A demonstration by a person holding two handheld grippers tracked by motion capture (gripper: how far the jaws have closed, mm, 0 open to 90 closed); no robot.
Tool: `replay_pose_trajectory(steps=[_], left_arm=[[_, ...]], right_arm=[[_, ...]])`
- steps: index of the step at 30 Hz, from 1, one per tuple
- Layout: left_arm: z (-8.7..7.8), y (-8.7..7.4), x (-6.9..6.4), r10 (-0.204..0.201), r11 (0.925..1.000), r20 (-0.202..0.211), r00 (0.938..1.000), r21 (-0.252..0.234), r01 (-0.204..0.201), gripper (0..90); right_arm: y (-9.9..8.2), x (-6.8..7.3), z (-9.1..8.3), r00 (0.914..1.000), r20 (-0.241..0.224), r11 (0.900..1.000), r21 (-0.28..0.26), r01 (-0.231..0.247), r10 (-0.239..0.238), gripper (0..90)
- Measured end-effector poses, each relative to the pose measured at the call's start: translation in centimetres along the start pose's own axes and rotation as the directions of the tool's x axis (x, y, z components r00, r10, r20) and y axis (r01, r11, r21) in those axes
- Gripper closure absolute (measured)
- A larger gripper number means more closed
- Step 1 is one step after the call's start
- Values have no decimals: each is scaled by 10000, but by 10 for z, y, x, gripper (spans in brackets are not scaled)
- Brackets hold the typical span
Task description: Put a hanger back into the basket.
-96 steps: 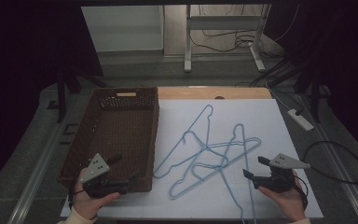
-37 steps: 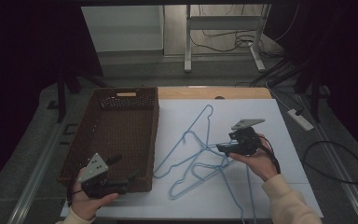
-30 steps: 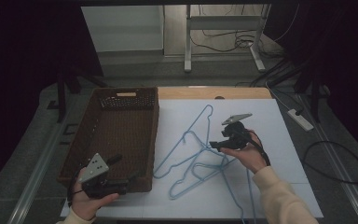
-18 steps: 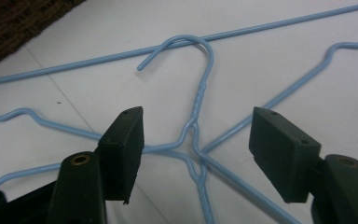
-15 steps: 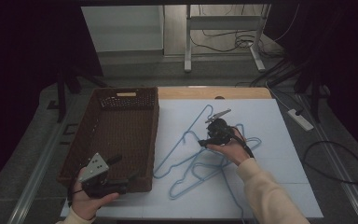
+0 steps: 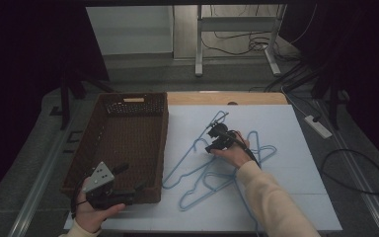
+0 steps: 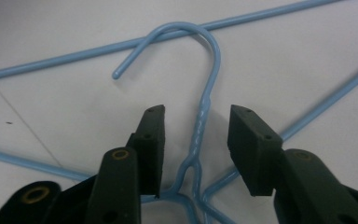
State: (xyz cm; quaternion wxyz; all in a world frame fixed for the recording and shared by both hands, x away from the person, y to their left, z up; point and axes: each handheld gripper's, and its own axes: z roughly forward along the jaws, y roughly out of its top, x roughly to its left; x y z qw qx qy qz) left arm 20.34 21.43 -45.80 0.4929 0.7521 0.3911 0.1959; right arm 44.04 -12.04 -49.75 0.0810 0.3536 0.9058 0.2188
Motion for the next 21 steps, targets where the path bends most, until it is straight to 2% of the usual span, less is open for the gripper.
replay_pose_trajectory(steps=[2, 9, 11, 13, 16, 17, 18, 19, 21], left_arm=[[0, 0, 0, 18, 10000, 2, 10000, 10, -18, 177], [1, 0, 0, 14, 10000, 10, 10000, 22, -14, 176], [0, 0, 0, 30, 10000, -7, 10000, 15, -29, 177], [0, 0, 0, 36, 10000, -17, 10000, 7, -36, 177], [0, 0, 0, 31, 10000, -24, 10000, -1, -31, 177], [0, 0, 0, 29, 10000, -39, 10000, -19, -29, 176], [0, 0, 0, 29, 10000, -39, 10000, -19, -29, 177], [0, 0, 1, 15, 10000, -28, 10000, -16, -15, 177], [-1, 0, 1, 17, 10000, -38, 10000, -6, -17, 176]], right_arm=[[0, 0, 3, 9999, 22, 9997, 162, -163, 163, 620], [1, 2, 8, 9996, 238, 9994, 335, -127, 119, 775], [1, 2, 7, 9990, 205, 9986, 366, -393, 386, 804], [0, 2, 6, 9976, 161, 9974, 243, -683, 679, 829], [-1, 2, 4, 9976, 188, 9977, 88, -671, 669, 848], [-1, 3, -1, 9980, 260, 9982, -181, -578, 582, 848], [-1, 3, -1, 9980, 260, 9982, -181, -578, 582, 848], [-2, 4, -8, 9978, 272, 9970, -503, -583, 598, 853], [-3, 4, -14, 9978, 199, 9956, -701, -615, 630, 855]])
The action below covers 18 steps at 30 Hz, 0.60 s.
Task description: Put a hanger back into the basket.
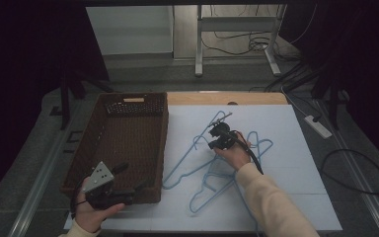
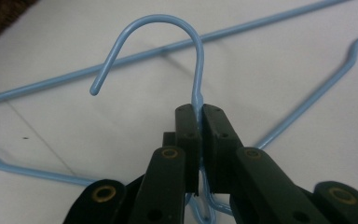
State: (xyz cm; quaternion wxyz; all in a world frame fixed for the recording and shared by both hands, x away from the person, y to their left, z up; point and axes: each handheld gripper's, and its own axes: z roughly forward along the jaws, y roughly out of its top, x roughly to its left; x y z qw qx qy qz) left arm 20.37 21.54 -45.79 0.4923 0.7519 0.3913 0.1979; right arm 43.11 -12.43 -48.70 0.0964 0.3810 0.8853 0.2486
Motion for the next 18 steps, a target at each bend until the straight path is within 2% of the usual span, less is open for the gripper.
replay_pose_trajectory(steps=[5, 9, 15, 18], left_arm=[[0, 1, -1, 5, 10000, -10, 10000, -21, -5, 177], [-1, 1, -1, 36, 10000, -37, 10000, -40, -36, 177], [-2, 3, -4, 70, 9999, -19, 10000, -92, -71, 177], [-2, 5, -5, 140, 9999, -4, 9999, -78, -140, 177]], right_arm=[[-4, 3, -17, 9997, 10, 9979, -601, 244, -244, 857], [-10, 3, -32, 9991, -39, 9909, -1276, 422, -431, 858], [-24, 3, -56, 9979, -185, 9732, -2233, 557, -614, 859], [-33, 1, -66, 9982, -302, 9647, -2598, 431, -528, 859]])
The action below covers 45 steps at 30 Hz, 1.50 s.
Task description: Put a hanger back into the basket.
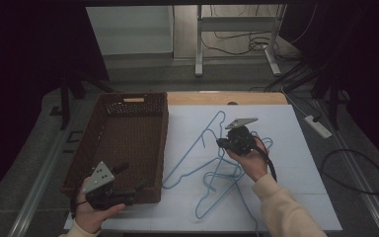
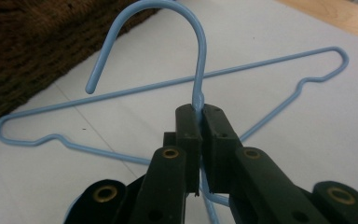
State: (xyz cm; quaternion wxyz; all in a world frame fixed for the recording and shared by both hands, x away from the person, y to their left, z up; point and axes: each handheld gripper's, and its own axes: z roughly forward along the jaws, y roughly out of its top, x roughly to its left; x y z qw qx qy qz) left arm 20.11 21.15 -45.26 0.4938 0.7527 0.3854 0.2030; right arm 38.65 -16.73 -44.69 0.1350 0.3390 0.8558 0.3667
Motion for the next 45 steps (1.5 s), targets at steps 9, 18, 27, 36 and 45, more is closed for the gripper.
replay_pose_trajectory(steps=[9, 18, 27, 36, 45], left_arm=[[3, 4, -4, 27, 10000, 46, 10000, 33, -27, 180], [12, 9, -8, -22, 9995, 302, 9995, 306, 12, 180], [22, 18, -19, 56, 9985, 615, 9981, 538, -89, 181], [34, 31, -31, 173, 9959, 1035, 9945, 869, -264, 180], [52, 43, -45, 271, 9916, 1566, 9873, 1211, -464, 177]], right_arm=[[-15, -4, -23, 9995, -139, 9960, -839, -310, 299, 860], [-23, -3, -33, 9981, -399, 9897, -1333, -515, 465, 860], [-26, 1, -39, 9977, -530, 9857, -1608, -512, 432, 861], [-29, 1, -41, 9975, -527, 9835, -1720, -563, 479, 861], [-28, 5, -42, 9970, -589, 9819, -1794, -604, 506, 861]])
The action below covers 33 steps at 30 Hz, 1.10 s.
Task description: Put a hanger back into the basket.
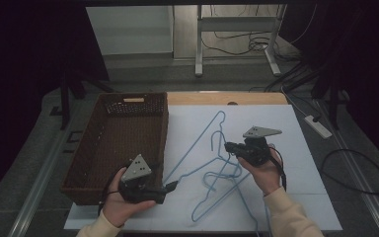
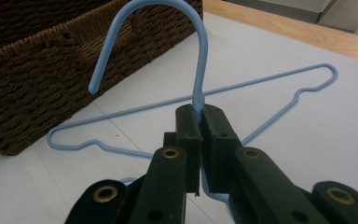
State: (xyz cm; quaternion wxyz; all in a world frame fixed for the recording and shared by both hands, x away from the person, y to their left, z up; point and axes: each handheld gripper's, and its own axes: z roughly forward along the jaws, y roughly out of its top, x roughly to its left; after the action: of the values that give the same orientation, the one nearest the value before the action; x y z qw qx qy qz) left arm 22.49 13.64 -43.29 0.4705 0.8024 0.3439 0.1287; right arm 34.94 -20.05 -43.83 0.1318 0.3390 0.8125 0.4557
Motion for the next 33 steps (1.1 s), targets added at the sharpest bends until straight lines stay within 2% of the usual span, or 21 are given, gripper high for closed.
replay_pose_trajectory(steps=[15, 17, 30, 33], left_arm=[[38, 20, -14, 123, 9986, 710, 9974, 504, -159, 195], [48, 24, -18, 117, 9982, 818, 9966, 569, -164, 195], [81, 31, -31, 91, 9951, 1174, 9930, 968, -206, 212], [89, 31, -33, -25, 9935, 1202, 9927, 1130, -112, 216]], right_arm=[[0, 3, -4, 10000, -83, 9995, -315, 11, -13, 861], [-1, 3, -5, 10000, -86, 9995, -313, 14, -17, 861], [-1, 4, -9, 9999, -126, 9989, -463, -18, 12, 861], [-1, 4, -9, 9999, -154, 9986, -523, 12, -20, 861]])
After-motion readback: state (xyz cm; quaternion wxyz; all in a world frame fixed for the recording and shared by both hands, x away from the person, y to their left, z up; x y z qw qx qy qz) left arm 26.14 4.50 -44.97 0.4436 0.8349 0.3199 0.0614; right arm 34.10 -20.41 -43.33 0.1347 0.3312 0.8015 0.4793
